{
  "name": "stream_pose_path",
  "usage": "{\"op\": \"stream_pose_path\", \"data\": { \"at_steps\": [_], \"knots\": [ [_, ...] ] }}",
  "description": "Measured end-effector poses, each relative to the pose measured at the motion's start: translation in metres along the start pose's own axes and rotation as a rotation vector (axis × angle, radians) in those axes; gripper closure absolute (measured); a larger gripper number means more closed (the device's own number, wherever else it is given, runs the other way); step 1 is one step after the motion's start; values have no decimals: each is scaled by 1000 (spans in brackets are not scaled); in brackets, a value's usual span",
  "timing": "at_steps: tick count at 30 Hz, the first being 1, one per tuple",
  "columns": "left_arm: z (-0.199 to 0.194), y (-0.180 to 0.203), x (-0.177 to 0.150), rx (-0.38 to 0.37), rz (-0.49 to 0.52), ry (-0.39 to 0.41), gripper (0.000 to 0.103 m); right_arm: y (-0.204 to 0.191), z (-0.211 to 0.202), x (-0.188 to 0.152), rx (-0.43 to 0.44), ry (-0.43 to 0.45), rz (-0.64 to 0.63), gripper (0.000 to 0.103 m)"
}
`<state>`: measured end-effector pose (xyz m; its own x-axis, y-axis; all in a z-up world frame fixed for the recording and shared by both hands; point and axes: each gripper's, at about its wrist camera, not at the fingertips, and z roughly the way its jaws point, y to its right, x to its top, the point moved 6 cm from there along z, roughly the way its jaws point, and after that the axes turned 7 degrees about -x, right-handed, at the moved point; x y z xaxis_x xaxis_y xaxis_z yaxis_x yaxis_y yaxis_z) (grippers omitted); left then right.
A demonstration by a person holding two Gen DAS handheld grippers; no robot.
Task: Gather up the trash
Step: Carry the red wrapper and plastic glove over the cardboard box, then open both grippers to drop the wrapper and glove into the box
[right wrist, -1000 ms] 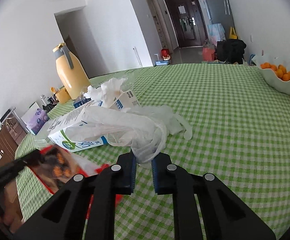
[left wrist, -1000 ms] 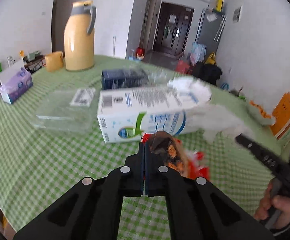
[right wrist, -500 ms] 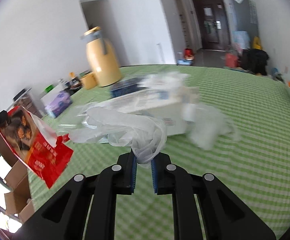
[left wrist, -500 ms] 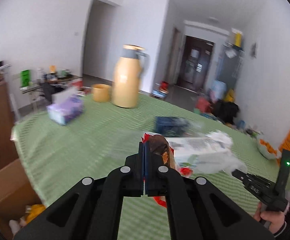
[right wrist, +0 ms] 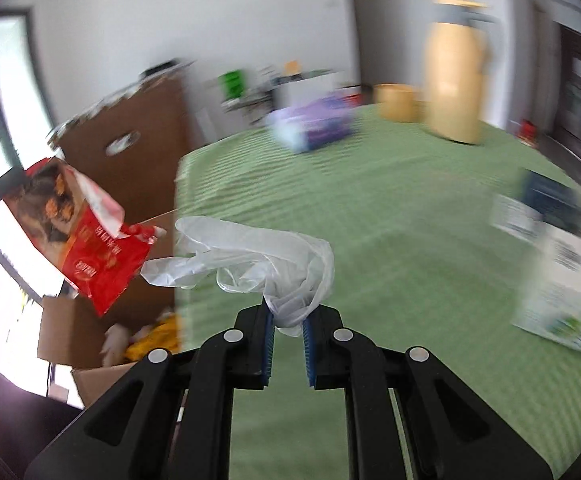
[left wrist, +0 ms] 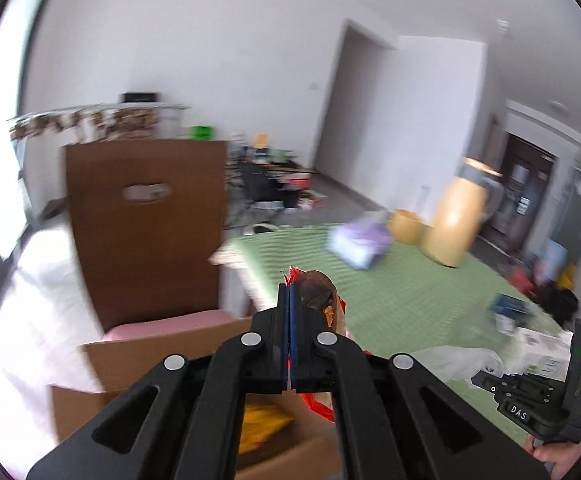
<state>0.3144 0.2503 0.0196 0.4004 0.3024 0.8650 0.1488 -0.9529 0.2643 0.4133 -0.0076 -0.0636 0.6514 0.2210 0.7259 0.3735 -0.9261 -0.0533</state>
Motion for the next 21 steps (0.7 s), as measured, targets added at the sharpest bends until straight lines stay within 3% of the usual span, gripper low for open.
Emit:
{"op": "stream_pose_path", "data": {
  "at_steps": [8, 16, 17, 18, 19, 20, 21],
  "knots": [
    [8, -118, -33, 174, -110, -80, 103, -140, 72, 9, 131, -114, -234, 90],
    [37, -177, -106, 202, -227, -257, 103, -214, 130, -4, 143, -206, -397, 88],
    [43, -184, -118, 206, -263, -292, 98, -220, 140, -6, 139, -228, -416, 73],
    [47, -188, -125, 200, -286, -318, 79, -223, 147, -9, 123, -250, -430, 41],
    [49, -189, -131, 190, -300, -336, 69, -225, 159, -13, 70, -282, -456, 29],
    [49, -190, -134, 186, -308, -334, 62, -226, 163, -13, 53, -279, -463, 27],
    [49, -188, -134, 178, -298, -327, 62, -227, 163, -12, 60, -272, -457, 27]
  ]
}}
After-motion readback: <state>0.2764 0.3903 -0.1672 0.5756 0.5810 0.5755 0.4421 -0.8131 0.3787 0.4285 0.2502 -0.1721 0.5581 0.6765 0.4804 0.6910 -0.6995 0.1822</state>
